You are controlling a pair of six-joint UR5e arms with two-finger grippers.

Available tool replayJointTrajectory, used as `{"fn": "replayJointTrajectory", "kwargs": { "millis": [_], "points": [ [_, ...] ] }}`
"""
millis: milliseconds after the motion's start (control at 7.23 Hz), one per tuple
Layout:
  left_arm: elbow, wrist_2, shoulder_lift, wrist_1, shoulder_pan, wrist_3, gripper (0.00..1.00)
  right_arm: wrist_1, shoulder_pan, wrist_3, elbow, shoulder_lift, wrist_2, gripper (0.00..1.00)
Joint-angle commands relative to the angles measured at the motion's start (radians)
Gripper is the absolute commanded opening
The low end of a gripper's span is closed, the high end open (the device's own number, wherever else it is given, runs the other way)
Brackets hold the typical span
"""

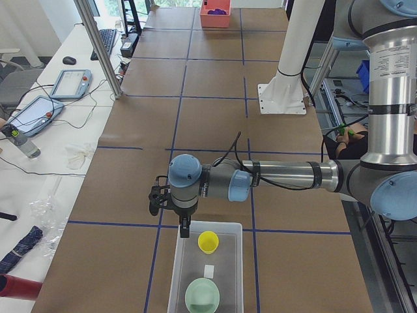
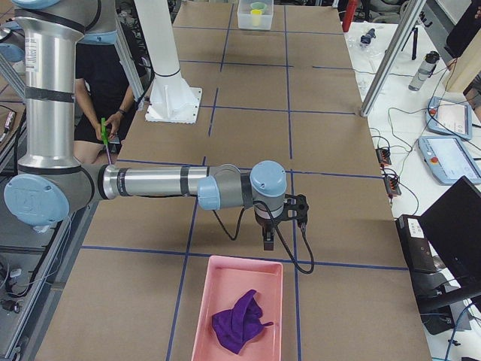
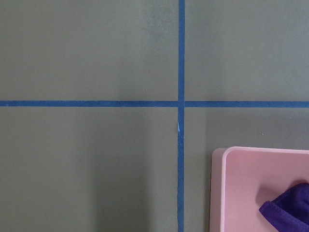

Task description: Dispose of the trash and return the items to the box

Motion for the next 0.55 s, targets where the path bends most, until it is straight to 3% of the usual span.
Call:
{"fn": "replayJointTrajectory", "kwargs": {
  "millis": [0,415],
  "points": [
    [-0.003,0.000,-0.003,0.000,-0.012,0.000,1.00,0.000,0.000,-0.001,0.000,0.000,-0.001,1.00],
    [-0.003,0.000,-0.004,-0.002,-0.012,0.000,1.00,0.000,0.000,-0.013,-0.009,0.005,-0.003,1.00]
  ]
}}
